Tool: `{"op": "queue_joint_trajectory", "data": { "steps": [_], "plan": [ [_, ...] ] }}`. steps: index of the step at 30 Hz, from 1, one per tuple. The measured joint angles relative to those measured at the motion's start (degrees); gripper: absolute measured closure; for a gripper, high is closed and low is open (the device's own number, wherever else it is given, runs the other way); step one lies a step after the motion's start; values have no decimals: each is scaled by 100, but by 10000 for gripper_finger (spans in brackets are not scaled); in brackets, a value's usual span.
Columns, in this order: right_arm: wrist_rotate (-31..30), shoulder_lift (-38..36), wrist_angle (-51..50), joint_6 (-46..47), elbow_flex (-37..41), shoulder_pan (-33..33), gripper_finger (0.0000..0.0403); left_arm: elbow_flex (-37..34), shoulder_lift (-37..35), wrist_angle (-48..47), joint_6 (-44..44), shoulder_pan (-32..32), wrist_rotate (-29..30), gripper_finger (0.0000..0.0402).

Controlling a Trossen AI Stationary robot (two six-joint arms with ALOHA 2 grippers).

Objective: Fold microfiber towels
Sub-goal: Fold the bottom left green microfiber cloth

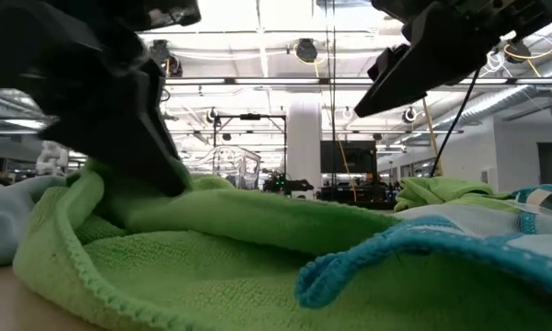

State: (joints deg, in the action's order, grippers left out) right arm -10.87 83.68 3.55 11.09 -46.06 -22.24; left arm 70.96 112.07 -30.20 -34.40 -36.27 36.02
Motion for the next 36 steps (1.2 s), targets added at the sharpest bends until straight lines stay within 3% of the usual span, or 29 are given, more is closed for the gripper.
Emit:
{"op": "queue_joint_trajectory", "data": {
  "steps": [2, 4, 13, 20, 27, 33, 36],
  "plan": [
    [-3, 0, 114, 0, 0, 0, 261, 0, 1, 16, 74, 70, 1, 371],
    [-4, 0, 230, -22, 0, 0, 261, 0, 0, 22, 209, 124, 5, 391],
    [2, 0, 407, -131, 101, 0, 261, 210, -371, 29, 770, 203, 437, 396],
    [13, 0, 1812, -214, 648, 2, 261, 329, -747, 10, 1186, 61, 1035, 397],
    [-6, 0, 2389, 57, 686, 2, 257, 328, -1129, 34, 1447, 169, 1671, 398],
    [-403, 0, 2621, 560, 629, -38, 248, 328, -1627, 163, 1994, 475, 1711, 397],
    [-654, 0, 2622, 445, 558, -178, 247, 328, -1871, 160, 1601, 593, 1726, 398]
  ]
}}
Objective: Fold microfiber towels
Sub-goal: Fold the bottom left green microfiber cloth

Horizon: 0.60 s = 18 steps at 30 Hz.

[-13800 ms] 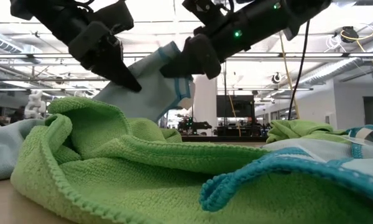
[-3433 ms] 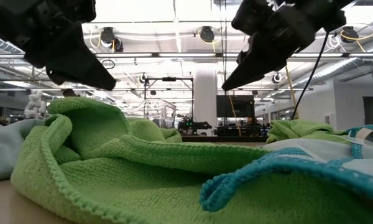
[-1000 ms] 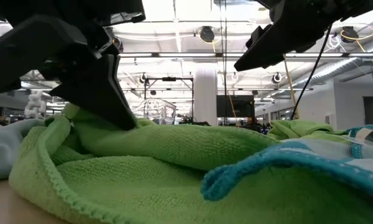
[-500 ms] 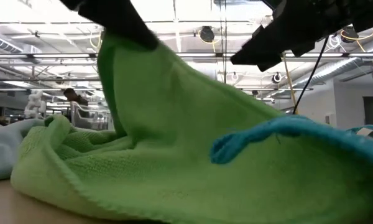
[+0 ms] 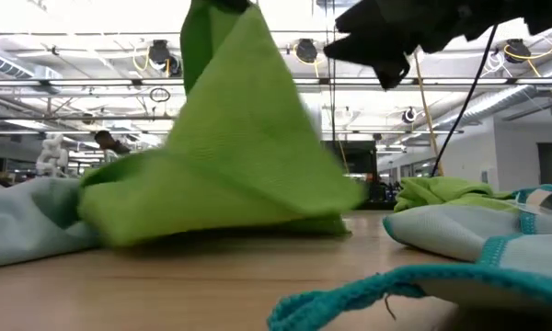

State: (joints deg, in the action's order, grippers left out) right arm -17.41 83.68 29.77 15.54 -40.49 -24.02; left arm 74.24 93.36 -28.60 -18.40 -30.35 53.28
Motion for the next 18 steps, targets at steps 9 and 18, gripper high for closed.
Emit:
{"op": "queue_joint_trajectory", "data": {
  "steps": [9, 18],
  "plan": [
    [-154, 0, -168, -298, -125, -198, 245, 0, -150, 6, -477, -138, 70, 397],
    [-486, 533, -371, -430, -125, 188, 164, 0, -126, 16, -550, -355, 87, 398]
  ]
}}
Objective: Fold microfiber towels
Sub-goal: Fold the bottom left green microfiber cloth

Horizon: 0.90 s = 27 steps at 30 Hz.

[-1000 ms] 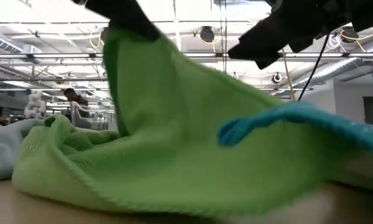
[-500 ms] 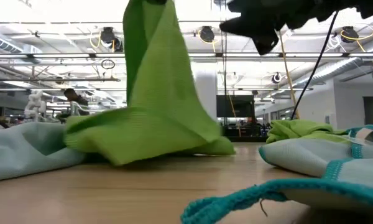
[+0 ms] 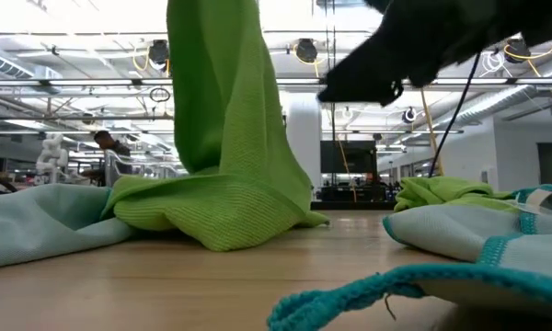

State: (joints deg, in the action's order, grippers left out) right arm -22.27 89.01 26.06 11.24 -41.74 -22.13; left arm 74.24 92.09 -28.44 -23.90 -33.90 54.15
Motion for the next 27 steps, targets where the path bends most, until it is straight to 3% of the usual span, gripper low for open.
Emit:
{"op": "queue_joint_trajectory", "data": {
  "steps": [5, 8, 11, 15, 20, 27],
  "plan": [
    [20, 456, 79, -89, 0, 354, 128, 0, 2, -3, 0, -35, -6, 390],
    [664, 714, 62, -263, 0, 580, 126, 0, 2, -3, 24, -40, -134, 393],
    [1183, 942, 110, -330, 1, 777, 136, 0, 2, -7, 87, -42, -164, 398],
    [1226, 1264, 510, -488, 2, 961, 154, 0, 2, -3, 89, -47, -166, 390],
    [1769, 1649, 1078, -532, 2, 1093, 171, 0, 2, -1, 84, -49, -203, 393],
    [1762, 1838, 1330, -616, 2, 1208, 182, 0, 2, -3, 92, -49, -272, 388]
  ]
}}
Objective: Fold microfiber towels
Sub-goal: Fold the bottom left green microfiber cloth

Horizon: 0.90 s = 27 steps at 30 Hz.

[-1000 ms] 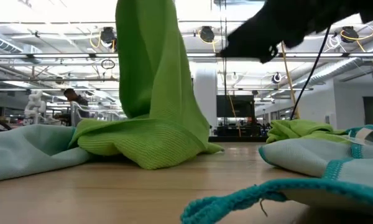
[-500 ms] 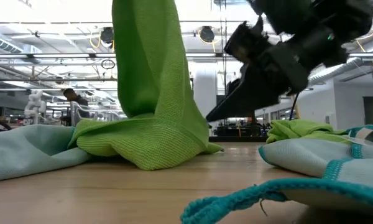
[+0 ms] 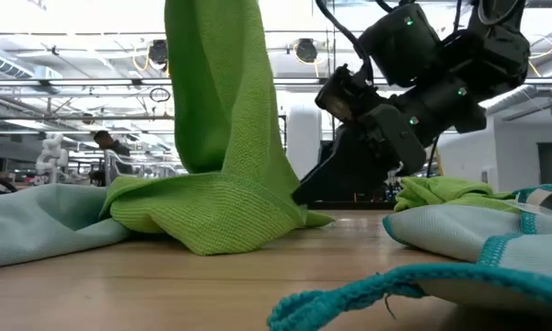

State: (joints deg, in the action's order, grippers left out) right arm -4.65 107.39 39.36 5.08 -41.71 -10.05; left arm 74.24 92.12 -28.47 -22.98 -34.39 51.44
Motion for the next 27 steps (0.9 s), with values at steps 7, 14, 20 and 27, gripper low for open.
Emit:
{"op": "queue_joint_trajectory", "data": {
  "steps": [7, 14, 20, 27],
  "plan": [
    [157, 13, -17, -151, 2, 24, 223, 0, 0, 0, 0, 1, -15, 397],
    [560, -68, -135, -239, 2, 22, 352, 0, 0, -8, 34, 1, -15, 392],
    [373, -697, -1071, -208, 2, -70, 390, 0, 0, -195, -36, 2, -17, 391],
    [-1089, -2022, -2502, -145, 2, -637, 399, 0, 0, -177, -53, 0, -246, 397]
  ]
}}
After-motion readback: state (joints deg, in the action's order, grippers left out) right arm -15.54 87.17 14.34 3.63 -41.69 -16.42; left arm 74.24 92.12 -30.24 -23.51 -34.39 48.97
